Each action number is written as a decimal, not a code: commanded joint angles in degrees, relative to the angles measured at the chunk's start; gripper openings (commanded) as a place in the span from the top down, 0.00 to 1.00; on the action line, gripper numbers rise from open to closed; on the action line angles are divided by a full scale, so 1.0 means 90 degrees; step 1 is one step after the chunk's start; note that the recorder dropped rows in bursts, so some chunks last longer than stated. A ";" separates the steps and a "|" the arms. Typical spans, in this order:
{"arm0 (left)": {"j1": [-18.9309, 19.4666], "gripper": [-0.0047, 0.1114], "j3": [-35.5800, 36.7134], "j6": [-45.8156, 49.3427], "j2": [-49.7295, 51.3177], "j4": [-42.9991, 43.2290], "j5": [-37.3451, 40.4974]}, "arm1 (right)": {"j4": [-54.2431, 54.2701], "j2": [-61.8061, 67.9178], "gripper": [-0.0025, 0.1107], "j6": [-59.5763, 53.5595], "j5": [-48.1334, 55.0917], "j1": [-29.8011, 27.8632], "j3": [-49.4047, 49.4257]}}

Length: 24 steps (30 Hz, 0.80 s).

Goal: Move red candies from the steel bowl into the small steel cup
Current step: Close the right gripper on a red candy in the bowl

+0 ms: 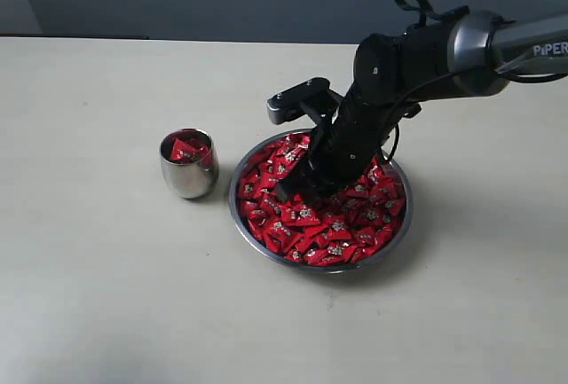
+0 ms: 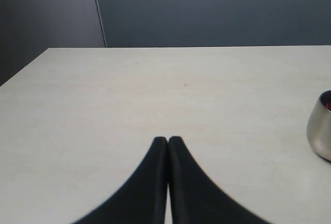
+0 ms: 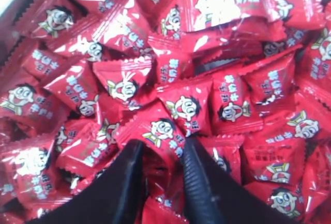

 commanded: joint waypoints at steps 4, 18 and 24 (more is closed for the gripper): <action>0.0006 0.96 0.0024 -0.0016 -0.0028 0.0008 -0.0011 | -0.0101 -0.0004 0.64 -0.0018 -0.0035 -0.0011 -0.0044; 0.0006 0.96 0.0024 -0.0016 -0.0028 0.0008 -0.0011 | 0.0015 -0.0004 0.66 -0.0018 -0.0263 -0.0011 -0.0044; 0.0006 0.96 0.0024 -0.0016 -0.0028 0.0008 -0.0011 | 0.0015 -0.0004 0.66 -0.0018 -0.0270 -0.0011 -0.0030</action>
